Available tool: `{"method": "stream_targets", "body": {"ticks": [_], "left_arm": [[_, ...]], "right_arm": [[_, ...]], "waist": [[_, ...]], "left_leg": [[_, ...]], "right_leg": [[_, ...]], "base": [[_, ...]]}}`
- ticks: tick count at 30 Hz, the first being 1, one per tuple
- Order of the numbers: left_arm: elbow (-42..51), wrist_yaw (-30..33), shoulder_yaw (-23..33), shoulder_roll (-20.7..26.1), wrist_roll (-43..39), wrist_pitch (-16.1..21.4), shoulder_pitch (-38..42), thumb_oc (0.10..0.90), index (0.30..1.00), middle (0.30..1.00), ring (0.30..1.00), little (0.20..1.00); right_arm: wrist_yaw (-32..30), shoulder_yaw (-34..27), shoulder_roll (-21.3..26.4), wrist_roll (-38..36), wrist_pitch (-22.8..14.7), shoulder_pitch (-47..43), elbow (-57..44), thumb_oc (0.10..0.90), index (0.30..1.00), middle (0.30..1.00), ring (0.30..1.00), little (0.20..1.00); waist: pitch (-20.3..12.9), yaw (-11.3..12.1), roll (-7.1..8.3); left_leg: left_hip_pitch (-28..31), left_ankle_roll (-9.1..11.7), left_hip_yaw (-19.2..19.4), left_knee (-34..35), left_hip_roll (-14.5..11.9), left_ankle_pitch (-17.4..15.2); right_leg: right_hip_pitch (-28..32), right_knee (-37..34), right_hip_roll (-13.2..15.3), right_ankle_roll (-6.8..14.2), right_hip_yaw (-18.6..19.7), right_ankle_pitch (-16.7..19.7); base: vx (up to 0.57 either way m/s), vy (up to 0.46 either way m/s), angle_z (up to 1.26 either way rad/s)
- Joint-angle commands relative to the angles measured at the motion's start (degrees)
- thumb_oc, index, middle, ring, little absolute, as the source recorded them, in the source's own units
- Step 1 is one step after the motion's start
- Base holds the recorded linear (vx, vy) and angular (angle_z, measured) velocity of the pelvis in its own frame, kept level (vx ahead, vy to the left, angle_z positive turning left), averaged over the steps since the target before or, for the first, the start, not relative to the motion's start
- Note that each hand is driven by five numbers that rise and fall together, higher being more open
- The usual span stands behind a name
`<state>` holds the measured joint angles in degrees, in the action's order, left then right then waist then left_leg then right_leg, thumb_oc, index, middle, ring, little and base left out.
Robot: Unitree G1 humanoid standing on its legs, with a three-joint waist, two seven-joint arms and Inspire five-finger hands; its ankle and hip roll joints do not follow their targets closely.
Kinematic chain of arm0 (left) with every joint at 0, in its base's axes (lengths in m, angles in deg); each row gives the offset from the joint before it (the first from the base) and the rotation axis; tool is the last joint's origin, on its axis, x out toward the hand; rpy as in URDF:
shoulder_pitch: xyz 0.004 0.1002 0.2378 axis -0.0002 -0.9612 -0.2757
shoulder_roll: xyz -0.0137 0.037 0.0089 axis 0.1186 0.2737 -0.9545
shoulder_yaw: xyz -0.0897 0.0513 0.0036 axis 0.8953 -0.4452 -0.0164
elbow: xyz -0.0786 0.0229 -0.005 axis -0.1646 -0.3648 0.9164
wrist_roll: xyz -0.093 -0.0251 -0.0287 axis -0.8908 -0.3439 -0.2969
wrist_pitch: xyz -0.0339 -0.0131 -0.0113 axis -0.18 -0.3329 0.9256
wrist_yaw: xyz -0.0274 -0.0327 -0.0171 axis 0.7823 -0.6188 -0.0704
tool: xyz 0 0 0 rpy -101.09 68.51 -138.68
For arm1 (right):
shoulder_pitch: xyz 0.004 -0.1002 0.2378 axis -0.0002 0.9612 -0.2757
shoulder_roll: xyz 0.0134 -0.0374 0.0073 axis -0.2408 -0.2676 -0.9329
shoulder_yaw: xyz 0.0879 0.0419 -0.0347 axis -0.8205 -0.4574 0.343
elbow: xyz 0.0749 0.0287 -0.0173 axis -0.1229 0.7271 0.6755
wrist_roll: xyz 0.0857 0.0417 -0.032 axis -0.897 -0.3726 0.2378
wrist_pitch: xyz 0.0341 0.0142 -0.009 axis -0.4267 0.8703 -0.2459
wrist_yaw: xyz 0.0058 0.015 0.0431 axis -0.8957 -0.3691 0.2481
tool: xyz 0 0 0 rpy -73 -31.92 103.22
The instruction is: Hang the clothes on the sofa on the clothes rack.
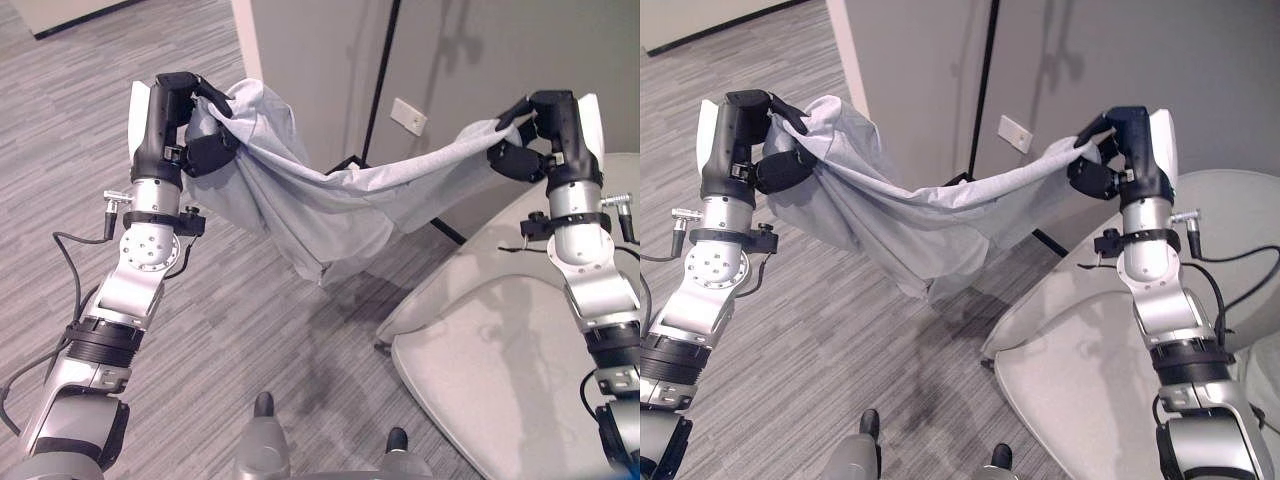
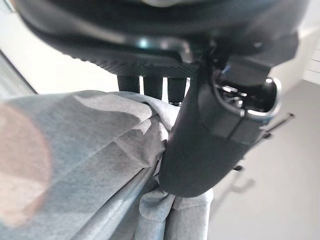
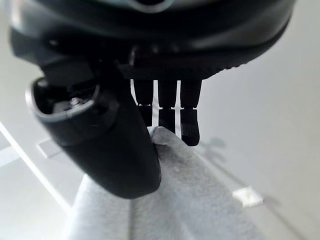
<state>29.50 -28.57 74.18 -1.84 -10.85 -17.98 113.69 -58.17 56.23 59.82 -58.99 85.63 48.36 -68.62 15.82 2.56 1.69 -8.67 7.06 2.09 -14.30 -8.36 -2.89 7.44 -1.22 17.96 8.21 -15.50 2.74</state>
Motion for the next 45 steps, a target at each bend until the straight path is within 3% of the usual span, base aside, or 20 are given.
{"method": "stream_targets", "body": {"ticks": [1,3,5,6,7,8,11,12,16,19,23,27,30,33,37,38,41,42,43,45], "left_arm": [[3.54,2.36,0.84,4.17,-0.6,6.24,9.18,0.4,0.3,0.3,0.3,0.3],[3.34,1.8,-0.15,4.36,0.01,5.74,10.45,0.4,0.3,0.3,0.3,0.3],[3.1,1.3,-0.53,4.78,0.25,5.28,11.63,0.4,0.3,0.3,0.3,0.3],[3.11,1.3,-0.48,4.77,0.24,5.25,11.7,0.4,0.3,0.3,0.3,0.3],[3.29,0.93,-0.13,4.29,0.15,4.97,11.38,0.4,0.3,0.3,0.3,0.3],[3.46,0.7,0.49,3.95,0.3,4.79,10.55,0.4,0.3,0.3,0.3,0.3],[3.81,0.31,1.77,3.3,0.75,4.67,9.14,0.4,0.3,0.3,0.3,0.3],[3.96,0.83,2.15,3.21,2.24,3.99,8.31,0.4,0.3,0.3,0.3,0.3],[5.35,-0.52,3.38,1.41,1.37,4.98,6.98,0.4,0.3,0.3,0.3,0.3],[6.13,-0.94,3.76,0.6,1.34,4.97,6.12,0.4,0.3,0.3,0.3,0.3],[7.38,-1.68,3.87,-0.59,0.24,5.08,5.38,0.4,0.3,0.3,0.3,0.3],[8.27,-2.11,4.1,-0.91,-0.4,5.44,4.63,0.4,0.3,0.3,0.3,0.3],[9.5,-1.64,4.87,0.39,-0.89,5.47,3.86,0.4,0.3,0.3,0.3,0.3],[9.71,-0.54,5.29,1.97,-1.65,5.68,3.17,0.4,0.3,0.3,0.3,0.3],[9.78,0.31,5.71,3.34,-2.01,5.91,2.33,0.4,0.3,0.3,0.3,0.3],[10.97,-0.06,6.53,3.65,-0.81,5.41,1.0,0.4,0.3,0.3,0.3,0.3],[12.35,-1.53,6.69,3.74,0.3,5.41,0.5,0.4,0.3,0.3,0.3,0.3],[12.39,-1.56,6.73,3.78,0.3,5.39,0.4,0.4,0.3,0.3,0.3,0.3],[12.14,-2.08,5.85,4.0,0.54,5.11,0.57,0.4,0.3,0.3,0.3,0.3],[11.95,-2.25,5.09,4.23,0.43,5.11,1.42,0.4,0.3,0.3,0.3,0.3]], "right_arm": [[-3.74,0.16,4.28,1.65,-3.66,-7.97,-4.9,0.4,0.3,0.3,0.3,0.3],[-3.89,0.23,5.12,1.02,-3.62,-9.51,-4.47,0.4,0.3,0.3,0.3,0.3],[-4.12,0.32,5.92,0.2,-3.8,-11.22,-3.93,0.4,0.3,0.3,0.3,0.3],[-4.12,0.37,5.97,0.18,-3.82,-11.37,-3.86,0.4,0.3,0.3,0.3,0.3],[-3.87,0.51,6.15,-0.19,-3.78,-11.83,-3.77,0.4,0.3,0.3,0.3,0.3],[-3.49,0.58,6.25,-0.49,-3.87,-12.13,-3.61,0.4,0.3,0.3,0.3,0.3],[-3.07,0.83,6.29,-0.53,-3.91,-12.31,-2.93,0.4,0.3,0.3,0.3,0.3],[-3.53,0.87,7.29,0.58,-3.62,-11.74,-2.92,0.4,0.3,0.3,0.3,0.3],[-2.41,-0.08,6.15,-0.14,-4.12,-10.33,-2.73,0.4,0.3,0.3,0.3,0.3],[-1.7,0.19,6.03,0.01,-4.07,-9.56,-2.68,0.4,0.3,0.3,0.3,0.3],[-1.02,-0.96,5.82,-0.65,-4.27,-7.83,-4.09,0.4,0.3,0.3,0.3,0.3],[-0.64,-1.38,6.04,-0.81,-4.22,-6.95,-4.85,0.4,0.3,0.3,0.3,0.3],[-0.87,-2.82,6.52,-1.17,-4.59,-5.6,-6.24,0.4,0.3,0.3,0.3,0.3],[-1.65,-2.33,7.3,-0.94,-4.91,-5.63,-7.21,0.4,0.3,0.3,0.3,0.3],[-1.84,-2.05,6.63,-0.6,-4.96,-4.66,-8.78,0.4,0.3,0.3,0.3,0.3],[-0.74,-2.17,5.92,-0.13,-5.05,-4.25,-9.98,0.4,0.3,0.3,0.3,0.3],[-0.13,-4.27,3.65,1.39,-4.82,-2.43,-12.25,0.4,0.3,0.3,0.3,0.3],[-0.11,-4.27,3.57,1.43,-4.76,-2.37,-12.33,0.4,0.3,0.3,0.3,0.3],[-0.41,-4.27,2.52,1.51,-4.68,-2.63,-12.75,0.4,0.3,0.3,0.3,0.3],[-1.2,-4.97,3.0,1.96,-4.66,-2.71,-13.0,0.4,0.3,0.3,0.3,0.3]], "waist": [[-10.21,1.57,-0.48],[-10.09,1.2,-1.68],[-9.54,1.14,-2.22],[-9.48,1.06,-2.3],[-8.86,0.91,-2.68],[-8.33,0.53,-2.68],[-7.23,-0.18,-2.27],[-6.71,-1.07,-1.6],[-7.81,-0.58,-0.36],[-8.08,-0.42,-0.02],[-6.28,-0.34,0.8],[-4.96,-0.12,0.63],[-5.05,0.25,0.21],[-4.7,0.83,-0.08],[-5.46,1.58,-0.81],[-7.58,2.61,-2.41],[-9.22,2.46,-1.3],[-9.35,2.69,-1.02],[-8.95,2.31,-0.82],[-7.95,1.3,-1.29]], "left_leg": [[3.39,2.2,2.41,15.0,-3.88,5.99],[6.28,-0.72,3.03,18.17,-0.73,5.92],[8.23,-2.3,3.8,19.2,1.2,4.87],[8.13,-2.32,3.72,19.27,1.15,5.09],[9.3,-2.82,3.9,19.3,2.53,4.42],[10.21,-2.98,4.04,19.3,3.28,4.06],[12.35,-3.09,4.17,19.3,5.12,2.95],[13.17,-3.54,3.96,19.3,5.89,1.72],[14.22,-3.75,2.81,19.3,7.83,1.01],[14.84,-3.58,3.17,17.03,7.83,-0.52],[9.66,-2.55,3.04,2.91,7.33,-4.47],[4.01,-1.2,2.35,-7.95,5.81,-2.66],[3.3,-1.44,2.05,1.2,1.95,-2.04],[-2.4,0.92,-1.09,13.34,-3.81,5.66],[-7.06,3.3,-4.45,18.44,-5.7,8.54],[-5.69,4.25,-5.21,18.52,-5.45,9.54],[-4.98,2.68,-3.93,13.68,-1.46,8.97],[-4.87,2.72,-3.58,13.52,-1.36,8.45],[-1.94,0.04,-2.56,13.47,1.4,7.07],[1.12,-2.51,-2.2,15.8,3.6,6.73]], "right_leg": [[2.8,5.8,9.84,3.78,0.03,10.33],[-1.38,12.04,4.69,1.59,2.93,5.13],[-2.6,15.21,1.27,-0.04,0.24,-0.13],[-2.73,15.34,1.22,-0.18,0.15,-0.13],[-4.48,15.29,-3.88,-1.29,-1.62,-6.28],[-5.94,14.4,-7.25,-1.98,-1.54,-8.39],[-8.33,10.78,-12.49,-2.28,0.71,-8.57],[-9.14,8.08,-14.79,-2.55,3.35,-8.11],[-3.94,-1.52,-15.97,-2.96,5.72,-3.99],[-1.93,-3.78,-15.96,-2.68,5.1,-3.4],[0.08,-3.78,-14.88,-3.16,4.39,-4.45],[2.59,-3.78,-14.02,-4.06,4.36,-6.16],[2.97,-3.78,-11.63,-2.59,4.11,-7.94],[5.03,-3.78,-8.42,-0.87,4.57,-10.35],[8.35,-3.78,-5.33,1.25,5.82,-12.37],[10.89,-3.78,-2.84,2.86,6.03,-12.51],[9.85,0.55,3.55,3.76,5.52,-3.42],[9.7,0.76,3.86,3.84,5.81,-3.76],[4.96,8.89,5.13,1.46,8.21,3.82],[-0.12,16.83,3.44,-0.02,11.4,8.83]], "base": [[0.2,0.625,-0.43],[0.25,0.574,-0.35],[0.18,0.35,0.02],[0.15,0.268,-0.01],[0.15,0.225,-0.13],[0.19,0.256,-0.13],[0.15,0.097,-0.11],[0.13,0.025,0.06],[0.19,-0.018,0.12],[0.18,-0.055,-0.09],[0.09,-0.024,0.0],[0.12,0.088,0.03],[0.24,0.243,-0.1],[0.48,0.435,-0.07],[0.51,0.428,-0.43],[0.63,0.605,-0.65],[0.55,0.583,-0.48],[0.38,0.472,-0.22],[0.36,0.488,-0.09],[0.28,0.452,-0.04]]}}
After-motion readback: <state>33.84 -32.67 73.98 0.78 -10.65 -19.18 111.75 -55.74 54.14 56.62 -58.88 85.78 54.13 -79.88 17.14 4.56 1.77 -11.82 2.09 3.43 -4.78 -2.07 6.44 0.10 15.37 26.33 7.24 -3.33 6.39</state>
